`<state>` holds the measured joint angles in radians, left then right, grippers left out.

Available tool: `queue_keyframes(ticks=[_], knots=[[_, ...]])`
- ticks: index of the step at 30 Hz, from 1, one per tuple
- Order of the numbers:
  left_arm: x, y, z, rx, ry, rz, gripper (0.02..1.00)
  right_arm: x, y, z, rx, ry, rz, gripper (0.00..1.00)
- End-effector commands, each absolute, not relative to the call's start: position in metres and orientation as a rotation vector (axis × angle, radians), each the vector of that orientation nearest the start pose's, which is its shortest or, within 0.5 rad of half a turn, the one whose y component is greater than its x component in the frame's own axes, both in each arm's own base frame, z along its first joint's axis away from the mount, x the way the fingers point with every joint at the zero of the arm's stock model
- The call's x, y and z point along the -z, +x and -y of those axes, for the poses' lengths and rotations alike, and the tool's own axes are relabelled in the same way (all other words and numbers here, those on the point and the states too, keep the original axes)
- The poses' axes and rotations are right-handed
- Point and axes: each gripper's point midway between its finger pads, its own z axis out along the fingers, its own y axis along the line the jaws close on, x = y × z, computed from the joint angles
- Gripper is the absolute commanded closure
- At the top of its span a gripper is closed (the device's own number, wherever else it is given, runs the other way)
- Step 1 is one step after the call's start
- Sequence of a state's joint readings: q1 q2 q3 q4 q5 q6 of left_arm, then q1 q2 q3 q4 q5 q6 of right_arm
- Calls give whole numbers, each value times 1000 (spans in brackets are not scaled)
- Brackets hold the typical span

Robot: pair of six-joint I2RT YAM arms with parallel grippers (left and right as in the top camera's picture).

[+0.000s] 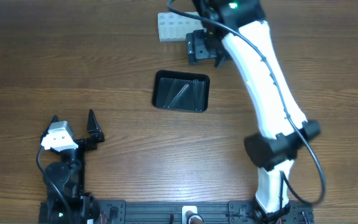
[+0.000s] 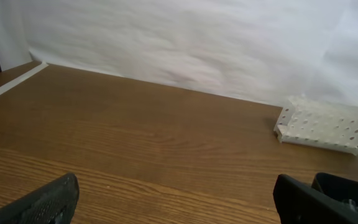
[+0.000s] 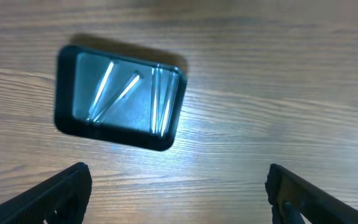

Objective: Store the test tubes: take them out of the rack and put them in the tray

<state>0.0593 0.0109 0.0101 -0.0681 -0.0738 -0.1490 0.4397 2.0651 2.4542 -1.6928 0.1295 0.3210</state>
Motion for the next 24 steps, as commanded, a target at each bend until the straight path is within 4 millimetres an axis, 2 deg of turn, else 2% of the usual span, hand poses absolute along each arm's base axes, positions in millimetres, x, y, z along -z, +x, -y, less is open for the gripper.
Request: queue_keyframes(ticks=[1,5,10,16,24], knots=[[-159,245,-25,7,-205,-1624,23,-307,360,-134,16,-147,-2730,91],[-159,245,-25,7,-205,-1624,20,-320,331,-117,13,-131,-2720,66],[-159,245,-25,7,-205,-1624,23,-316,286,-83,87,-93,-2743,18],[-159,245,-25,7,-205,-1624,20,-298,240,-41,173,-68,-2724,7],[-159,245,-25,7,-205,-1624,20,-262,212,-20,160,-91,-2596,9]])
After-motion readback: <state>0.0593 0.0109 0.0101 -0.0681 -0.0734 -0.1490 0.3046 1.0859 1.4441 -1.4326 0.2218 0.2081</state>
